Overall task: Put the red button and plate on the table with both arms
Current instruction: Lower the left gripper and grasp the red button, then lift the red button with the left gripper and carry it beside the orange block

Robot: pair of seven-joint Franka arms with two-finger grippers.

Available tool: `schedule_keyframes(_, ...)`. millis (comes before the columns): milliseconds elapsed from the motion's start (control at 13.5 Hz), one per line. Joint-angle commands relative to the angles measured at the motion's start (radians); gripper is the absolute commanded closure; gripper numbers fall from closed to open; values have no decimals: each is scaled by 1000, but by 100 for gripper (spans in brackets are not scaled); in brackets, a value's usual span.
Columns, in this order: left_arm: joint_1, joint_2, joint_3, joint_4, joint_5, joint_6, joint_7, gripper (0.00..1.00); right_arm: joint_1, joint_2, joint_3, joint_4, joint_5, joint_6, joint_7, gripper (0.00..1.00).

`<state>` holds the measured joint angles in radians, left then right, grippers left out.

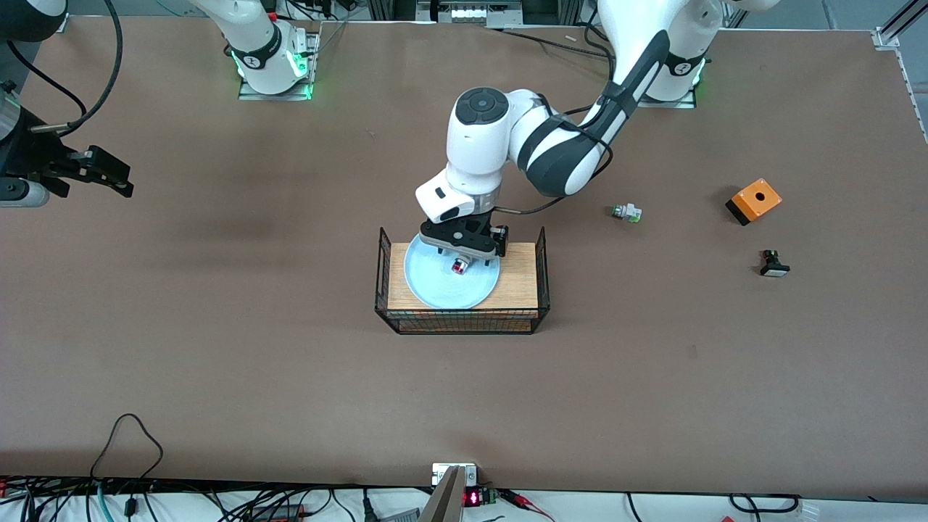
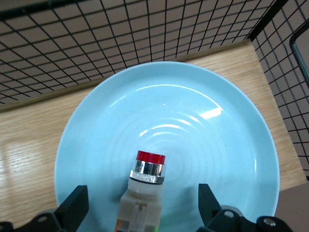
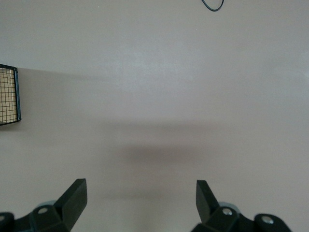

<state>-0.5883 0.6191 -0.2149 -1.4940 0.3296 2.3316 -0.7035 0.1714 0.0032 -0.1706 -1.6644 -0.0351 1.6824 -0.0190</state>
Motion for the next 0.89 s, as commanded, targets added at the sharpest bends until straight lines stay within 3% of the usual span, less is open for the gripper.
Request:
schedule_keyframes(0,-2,-9,0,-20,23,3,5,20,2,0,0,12,12,-6,8,0)
schedule_keyframes(148,-2,-16,-1,-20,22,-3,2,57,2,0,0,14,12,-4,8,0)
schedule_keyframes(296,-4,-31,-1,-15,22,-47,1,81,2,0,0,12,11,-4,8,0)
schedule_keyframes(815,5,-160,-9,32,-26,-239,1,86,2,1,0,17,11,-3,8,0)
